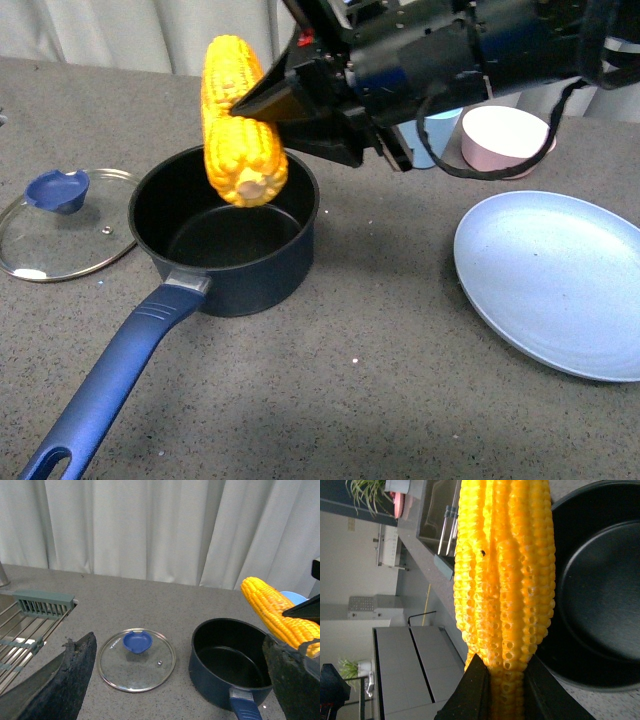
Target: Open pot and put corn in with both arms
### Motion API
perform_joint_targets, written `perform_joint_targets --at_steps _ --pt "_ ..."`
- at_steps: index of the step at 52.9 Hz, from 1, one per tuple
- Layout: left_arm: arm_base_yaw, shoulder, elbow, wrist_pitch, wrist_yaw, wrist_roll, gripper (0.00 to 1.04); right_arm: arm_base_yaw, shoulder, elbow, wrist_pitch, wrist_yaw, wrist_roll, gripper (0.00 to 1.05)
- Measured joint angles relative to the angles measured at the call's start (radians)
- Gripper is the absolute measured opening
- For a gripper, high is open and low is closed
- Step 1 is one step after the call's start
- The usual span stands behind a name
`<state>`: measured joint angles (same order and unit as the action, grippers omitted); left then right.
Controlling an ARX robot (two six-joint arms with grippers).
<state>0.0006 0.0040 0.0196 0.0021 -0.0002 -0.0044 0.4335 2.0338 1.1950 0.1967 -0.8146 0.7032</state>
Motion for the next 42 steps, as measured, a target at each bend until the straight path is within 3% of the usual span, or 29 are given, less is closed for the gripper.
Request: perform_joint_targets --at_steps 23,31,42 --pt "0.000 0.000 0.000 0.000 0.000 0.000 0.98 0.034 0.134 0.172 -0.087 0.038 -0.006 0.11" --pt "0.000 0.000 0.000 0.000 0.000 0.000 0.98 0.034 0.151 0.190 -0.093 0.055 0.000 0.48" --pt "0.000 0.000 0.000 0.000 0.000 0.000 0.98 0.027 0.149 0.186 -0.090 0.077 0.001 0.84"
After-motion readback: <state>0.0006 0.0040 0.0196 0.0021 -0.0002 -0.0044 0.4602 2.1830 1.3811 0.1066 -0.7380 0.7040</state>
